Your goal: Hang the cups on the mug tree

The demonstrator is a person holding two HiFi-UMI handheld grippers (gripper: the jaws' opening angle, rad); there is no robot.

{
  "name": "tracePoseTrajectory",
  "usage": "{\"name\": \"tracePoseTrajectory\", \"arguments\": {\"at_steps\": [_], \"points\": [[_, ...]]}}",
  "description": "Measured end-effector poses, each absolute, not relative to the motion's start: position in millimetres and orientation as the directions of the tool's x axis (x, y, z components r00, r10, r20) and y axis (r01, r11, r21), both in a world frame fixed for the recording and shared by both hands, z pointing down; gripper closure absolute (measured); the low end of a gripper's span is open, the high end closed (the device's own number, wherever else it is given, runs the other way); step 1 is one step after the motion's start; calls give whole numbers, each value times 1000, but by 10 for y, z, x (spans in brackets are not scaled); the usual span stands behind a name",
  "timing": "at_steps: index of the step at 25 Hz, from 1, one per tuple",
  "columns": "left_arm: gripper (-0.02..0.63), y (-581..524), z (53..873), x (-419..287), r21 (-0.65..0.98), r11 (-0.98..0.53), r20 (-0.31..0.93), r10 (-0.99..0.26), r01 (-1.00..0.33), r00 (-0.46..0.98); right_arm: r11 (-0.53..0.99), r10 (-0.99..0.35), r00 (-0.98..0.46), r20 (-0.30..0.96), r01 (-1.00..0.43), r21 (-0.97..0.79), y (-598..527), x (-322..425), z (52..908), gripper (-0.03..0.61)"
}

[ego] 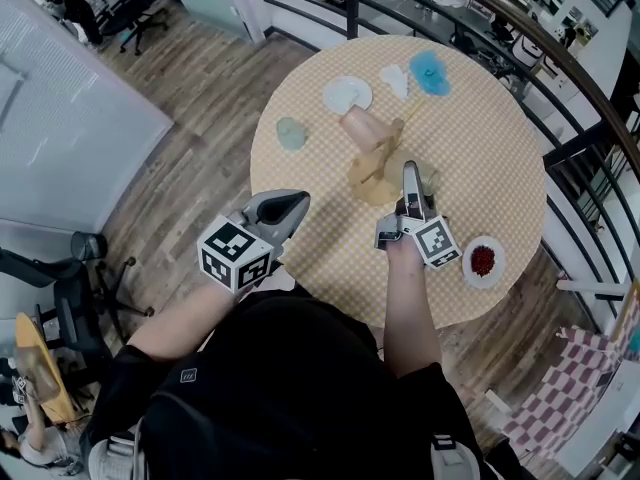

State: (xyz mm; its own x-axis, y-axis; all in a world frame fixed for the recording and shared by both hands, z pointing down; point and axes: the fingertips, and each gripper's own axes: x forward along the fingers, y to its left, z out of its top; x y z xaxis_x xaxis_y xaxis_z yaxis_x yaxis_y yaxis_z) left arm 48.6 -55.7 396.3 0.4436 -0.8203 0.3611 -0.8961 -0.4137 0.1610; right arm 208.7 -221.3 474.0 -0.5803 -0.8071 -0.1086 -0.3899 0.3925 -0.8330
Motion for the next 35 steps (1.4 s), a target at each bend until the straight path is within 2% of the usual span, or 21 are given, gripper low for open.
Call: {"name": "tracePoseTrajectory", "arguments": {"at_steps": [20, 28, 35], "points": [[607, -561, 3965, 503, 150, -387, 361, -835, -910, 415, 421, -779, -621, -91, -409, -810, -2204, 2074, 4825, 140], [607, -447, 3783, 498, 108, -351, 338, -867, -930, 366, 465, -751, -652, -108, -404, -788, -1965, 2189, 4688, 133], [609, -340, 3729, 610, 115, -307, 303, -895, -945, 328, 450, -756, -652, -65, -445, -774, -1803, 2534, 4741, 133]]}}
